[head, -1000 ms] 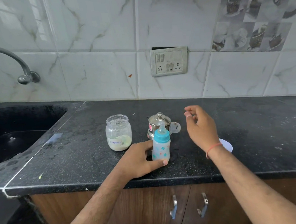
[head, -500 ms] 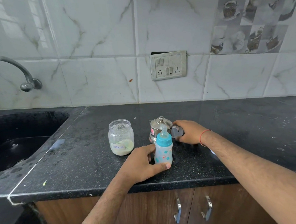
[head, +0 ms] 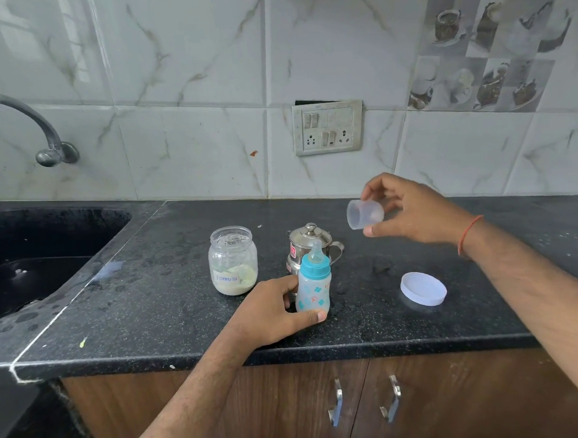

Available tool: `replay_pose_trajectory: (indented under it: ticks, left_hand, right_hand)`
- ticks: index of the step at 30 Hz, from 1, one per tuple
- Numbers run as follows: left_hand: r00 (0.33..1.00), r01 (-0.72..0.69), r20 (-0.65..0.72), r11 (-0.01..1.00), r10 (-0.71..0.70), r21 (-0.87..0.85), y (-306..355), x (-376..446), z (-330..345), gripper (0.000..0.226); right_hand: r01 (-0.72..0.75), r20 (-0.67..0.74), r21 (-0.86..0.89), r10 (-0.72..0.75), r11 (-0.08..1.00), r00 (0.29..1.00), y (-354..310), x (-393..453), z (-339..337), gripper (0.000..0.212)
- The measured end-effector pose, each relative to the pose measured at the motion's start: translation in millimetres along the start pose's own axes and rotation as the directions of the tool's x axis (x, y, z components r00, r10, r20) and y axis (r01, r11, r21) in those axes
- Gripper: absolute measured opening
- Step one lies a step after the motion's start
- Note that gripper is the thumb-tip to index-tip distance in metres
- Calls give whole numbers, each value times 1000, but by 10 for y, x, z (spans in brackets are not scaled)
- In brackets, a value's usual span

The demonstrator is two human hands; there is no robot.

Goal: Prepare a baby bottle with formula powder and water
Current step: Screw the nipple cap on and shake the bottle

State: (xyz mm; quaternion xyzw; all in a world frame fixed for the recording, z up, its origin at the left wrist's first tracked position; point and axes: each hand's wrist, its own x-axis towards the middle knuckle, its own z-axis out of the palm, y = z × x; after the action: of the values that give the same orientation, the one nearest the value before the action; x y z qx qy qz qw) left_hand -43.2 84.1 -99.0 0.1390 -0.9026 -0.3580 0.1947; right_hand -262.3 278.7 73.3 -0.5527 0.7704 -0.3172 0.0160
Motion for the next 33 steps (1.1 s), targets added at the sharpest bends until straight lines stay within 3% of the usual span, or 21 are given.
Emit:
replay_pose_trajectory:
  ticks: [5,10,17,26,33]
  left_hand:
    - [999,25,-20,1000,-25,2,8,3,-9,47]
    - [999,33,-18,999,-33,4,21,-2,-18,48]
    - [999,26,-27,1000,-26,-15,-4,14,-6,46]
    - [999,-15,-46,1000,15,1,-25,20,12,46]
    - [999,-4,-33,1000,3,-24,-7,-9,7,42]
  right_hand:
    - [159,297,-51,-137,986,945,-517,-31,-4,52]
    - [253,422,-196,-152,947,894,-706,83,165,56]
    - [316,471,-351,-126,881,873,-860,177,345,54]
    - [346,438,-420,-147,839,887,-850,156,404,50]
    - [238,347,-382,-100,893,933,-789,30,523,52]
